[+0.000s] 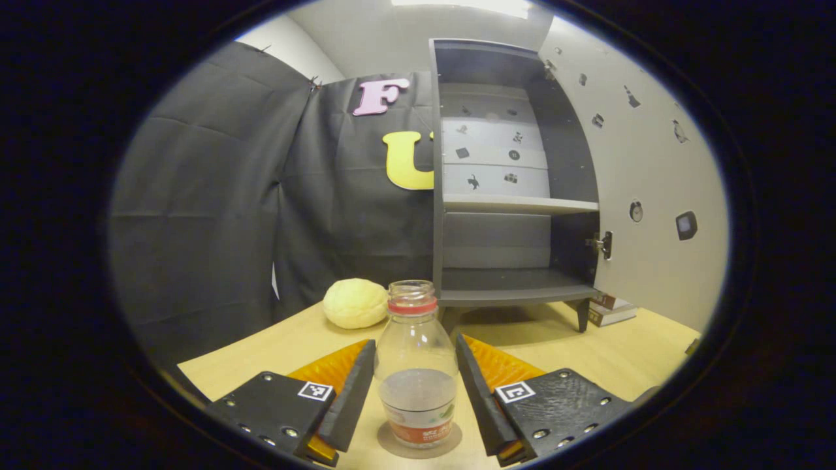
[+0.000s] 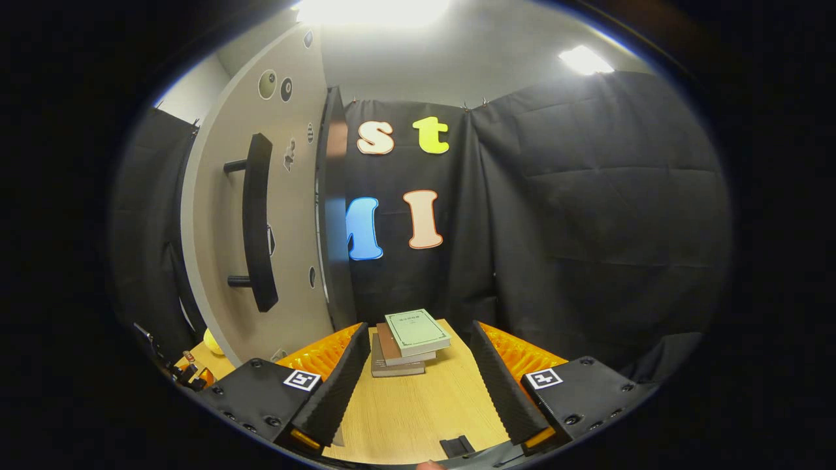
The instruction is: Open the cabinet door with the right hand, grasp the bottle in the cabinet with the left hand and place it on the coaster, then close the cabinet door with the right hand.
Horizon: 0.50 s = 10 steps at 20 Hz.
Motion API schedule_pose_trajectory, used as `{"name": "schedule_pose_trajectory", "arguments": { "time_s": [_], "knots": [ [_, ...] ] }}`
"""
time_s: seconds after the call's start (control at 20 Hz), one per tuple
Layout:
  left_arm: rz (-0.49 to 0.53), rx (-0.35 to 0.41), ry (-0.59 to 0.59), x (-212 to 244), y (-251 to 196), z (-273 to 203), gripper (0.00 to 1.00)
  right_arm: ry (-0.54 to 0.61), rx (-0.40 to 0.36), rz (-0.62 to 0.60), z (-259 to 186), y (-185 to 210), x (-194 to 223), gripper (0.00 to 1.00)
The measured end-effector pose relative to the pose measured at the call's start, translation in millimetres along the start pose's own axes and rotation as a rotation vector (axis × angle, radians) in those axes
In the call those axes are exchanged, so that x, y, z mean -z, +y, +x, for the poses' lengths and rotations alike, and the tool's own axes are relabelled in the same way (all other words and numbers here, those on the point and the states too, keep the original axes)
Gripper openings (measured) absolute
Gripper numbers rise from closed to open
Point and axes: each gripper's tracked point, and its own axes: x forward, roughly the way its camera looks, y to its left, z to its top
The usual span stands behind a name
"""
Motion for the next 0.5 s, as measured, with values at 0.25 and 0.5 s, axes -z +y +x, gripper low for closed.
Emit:
{"name": "schedule_pose_trajectory", "arguments": {
  "time_s": [0.25, 0.5],
  "knots": [
    [0.017, 0.009, -0.025, -23, -7, -5, 0.79, 0.003, -0.009, 0.007, 3, 0, 3, 0.98],
    [0.017, -0.004, -0.032, -54, -9, -9, 0.77, -0.01, -0.033, 0.017, 7, 3, -6, 0.98]
  ]
}}
